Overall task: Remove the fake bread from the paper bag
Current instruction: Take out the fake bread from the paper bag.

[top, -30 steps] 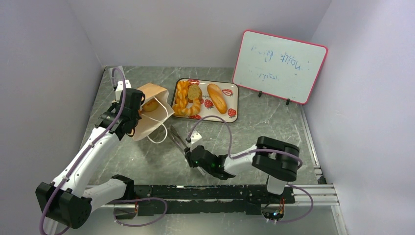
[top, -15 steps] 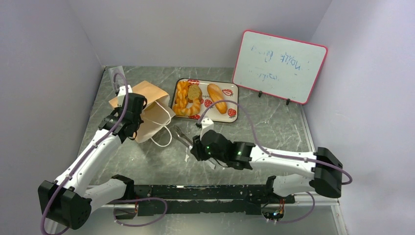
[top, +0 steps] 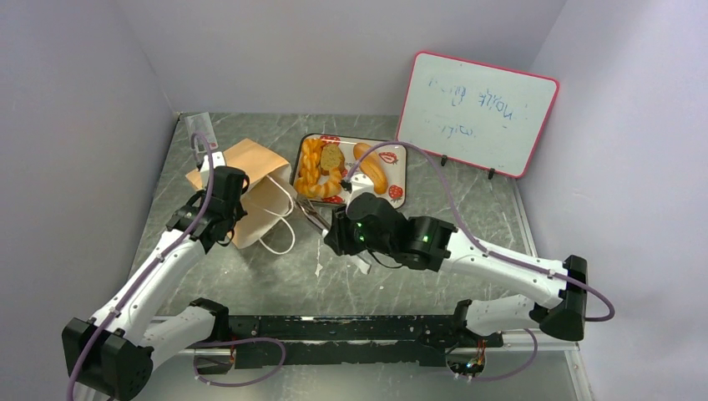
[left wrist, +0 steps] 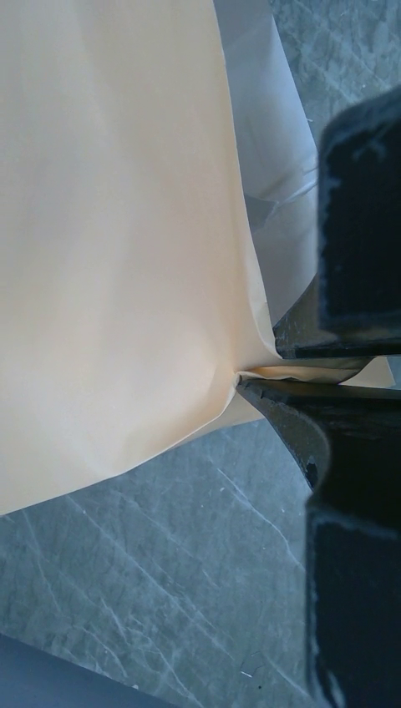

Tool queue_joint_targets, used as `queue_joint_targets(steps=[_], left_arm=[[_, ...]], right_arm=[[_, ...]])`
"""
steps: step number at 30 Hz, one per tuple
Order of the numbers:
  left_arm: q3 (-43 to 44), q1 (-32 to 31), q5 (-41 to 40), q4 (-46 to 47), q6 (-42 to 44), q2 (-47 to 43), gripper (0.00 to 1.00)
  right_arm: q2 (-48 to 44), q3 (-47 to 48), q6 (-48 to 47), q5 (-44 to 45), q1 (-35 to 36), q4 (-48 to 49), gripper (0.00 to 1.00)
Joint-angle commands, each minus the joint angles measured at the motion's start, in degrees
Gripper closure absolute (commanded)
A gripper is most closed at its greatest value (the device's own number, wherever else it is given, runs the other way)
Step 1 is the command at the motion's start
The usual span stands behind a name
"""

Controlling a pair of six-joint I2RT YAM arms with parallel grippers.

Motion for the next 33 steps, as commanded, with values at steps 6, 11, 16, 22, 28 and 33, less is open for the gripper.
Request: queue_joint_targets(steps=[6, 11, 16, 22, 28, 33], left_arm=[[-0.08, -0.92, 2.45, 2.22, -1.24, -0.99, 0.93], [0.14, -1.18, 2.61, 2.26, -0.76, -0.74, 0.93], [0.1, -1.28, 2.8, 2.5, -0.18, -0.72, 0.93], [-0.05, -1.28, 3.07, 3.2, 0.28, -0.56, 0.93], [-0.52, -1.26, 3.25, 3.82, 0.42, -0.4, 0.93], [-0.85, -1.37, 3.44, 4.1, 0.46, -0.34, 0.93]], right_arm=[[3.86, 2.81, 3.26, -9.36, -4.33, -3.52, 0.68], [4.34, 0.65, 3.96, -17.0, -9.5, 0.86, 0.69], [5.58, 1.93, 4.6, -20.84, -11.76, 2.95, 0.69], [7.75, 4.49, 4.6, -23.01, -12.42, 2.45, 0.7], [8.91, 5.98, 5.17, -25.33, -13.87, 3.03, 0.7], [10.03, 6.7, 5.79, -27.69, -15.41, 4.09, 0.7]])
